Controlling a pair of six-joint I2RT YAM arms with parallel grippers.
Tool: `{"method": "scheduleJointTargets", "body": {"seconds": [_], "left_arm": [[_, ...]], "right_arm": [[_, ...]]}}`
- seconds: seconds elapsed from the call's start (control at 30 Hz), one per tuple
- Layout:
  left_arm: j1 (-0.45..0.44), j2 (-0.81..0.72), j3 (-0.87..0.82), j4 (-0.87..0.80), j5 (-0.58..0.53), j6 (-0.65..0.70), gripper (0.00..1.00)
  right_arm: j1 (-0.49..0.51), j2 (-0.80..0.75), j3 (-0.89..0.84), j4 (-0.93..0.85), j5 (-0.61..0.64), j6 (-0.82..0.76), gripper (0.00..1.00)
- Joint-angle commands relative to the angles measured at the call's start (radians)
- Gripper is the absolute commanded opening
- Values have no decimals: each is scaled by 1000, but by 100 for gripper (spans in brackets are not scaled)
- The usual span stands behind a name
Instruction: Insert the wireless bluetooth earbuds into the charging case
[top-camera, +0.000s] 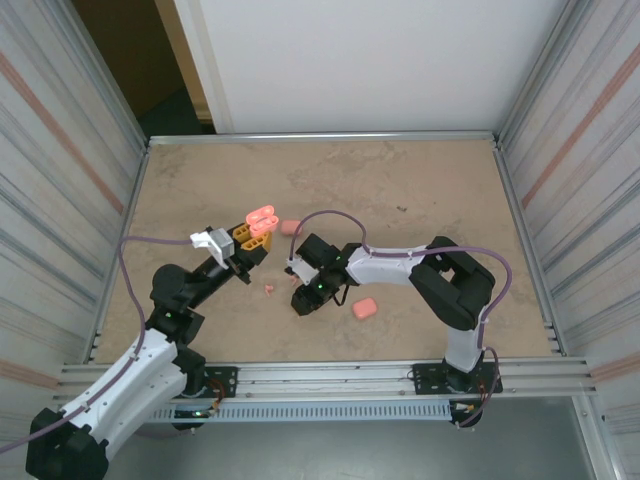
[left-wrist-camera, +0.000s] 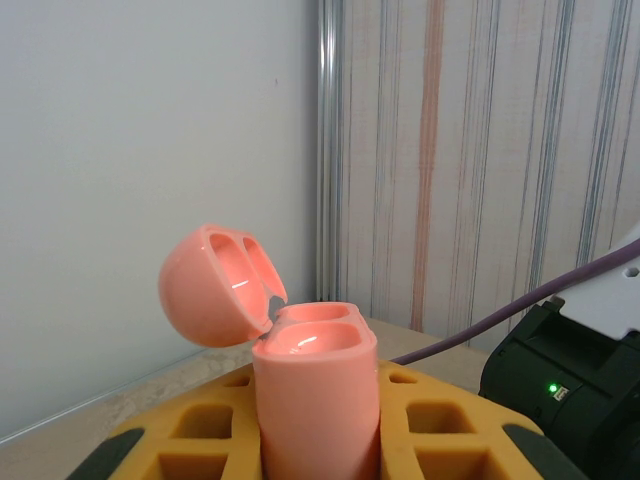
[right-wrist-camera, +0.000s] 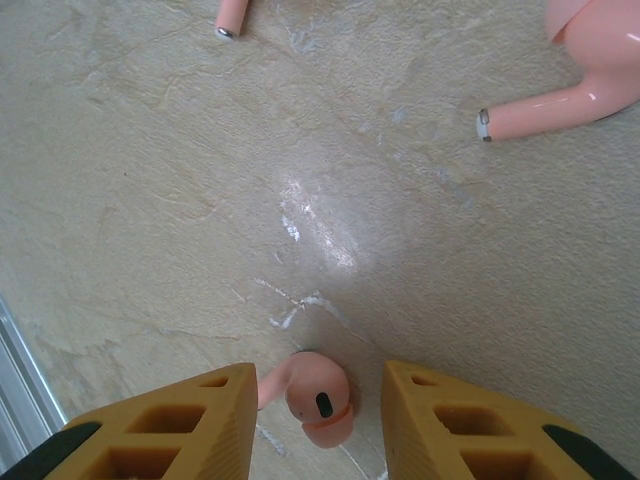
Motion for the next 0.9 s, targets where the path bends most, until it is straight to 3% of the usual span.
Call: {"method": "scheduleJointTargets", "body": {"seconds": [0.0,0.47,0.87], "left_arm": [[-5,0,29,56,19,4,0],[-5,-1,26,53,19,5,0],[-5,-1,17,50,12,5,0]], "right_arm": [[28,34,13,-34,-18,-26,35],[42,26,12,-54,15,-37,24],[23,-89,-35,-7,81,-41,18]]}}
